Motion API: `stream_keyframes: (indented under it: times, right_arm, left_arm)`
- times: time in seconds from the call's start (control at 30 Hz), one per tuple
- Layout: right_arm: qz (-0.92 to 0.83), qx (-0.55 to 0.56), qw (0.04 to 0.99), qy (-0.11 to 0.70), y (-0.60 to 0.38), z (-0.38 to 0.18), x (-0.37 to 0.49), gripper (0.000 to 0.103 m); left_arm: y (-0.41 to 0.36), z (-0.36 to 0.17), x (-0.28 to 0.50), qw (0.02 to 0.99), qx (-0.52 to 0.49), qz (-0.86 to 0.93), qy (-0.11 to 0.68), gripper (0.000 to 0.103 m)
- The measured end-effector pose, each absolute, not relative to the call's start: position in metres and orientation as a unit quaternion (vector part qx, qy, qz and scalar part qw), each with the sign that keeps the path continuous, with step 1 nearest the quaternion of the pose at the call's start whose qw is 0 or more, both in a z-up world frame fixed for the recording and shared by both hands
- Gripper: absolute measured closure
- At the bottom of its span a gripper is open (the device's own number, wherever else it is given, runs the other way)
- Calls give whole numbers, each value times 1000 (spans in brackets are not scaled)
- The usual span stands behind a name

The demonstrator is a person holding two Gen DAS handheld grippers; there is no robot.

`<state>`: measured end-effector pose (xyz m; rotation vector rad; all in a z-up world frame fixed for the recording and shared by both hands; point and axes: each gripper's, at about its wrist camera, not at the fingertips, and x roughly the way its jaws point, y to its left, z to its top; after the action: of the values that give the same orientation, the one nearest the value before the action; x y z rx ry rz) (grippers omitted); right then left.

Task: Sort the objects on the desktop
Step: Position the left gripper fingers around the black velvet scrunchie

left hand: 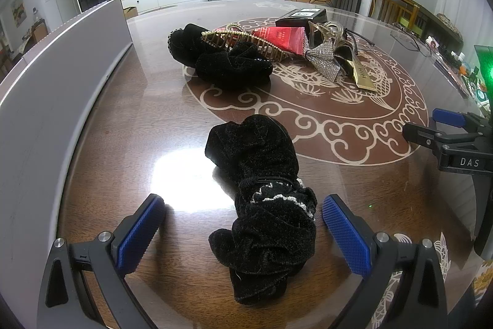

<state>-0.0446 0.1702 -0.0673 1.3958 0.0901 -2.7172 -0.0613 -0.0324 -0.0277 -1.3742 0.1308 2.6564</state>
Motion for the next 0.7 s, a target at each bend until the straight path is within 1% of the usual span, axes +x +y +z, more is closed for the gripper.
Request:
stream_keyframes:
  times: [0.47,0.7]
  right_arm:
    - [-888,456,43,29,170,-67,-45,0]
    - [-888,456,43,30,170,-67,-45,0]
  left_arm:
    - [-32,-28,-61,74,-458,885,42,0]
    - [-37,-27,-61,57,-459,886,34,0]
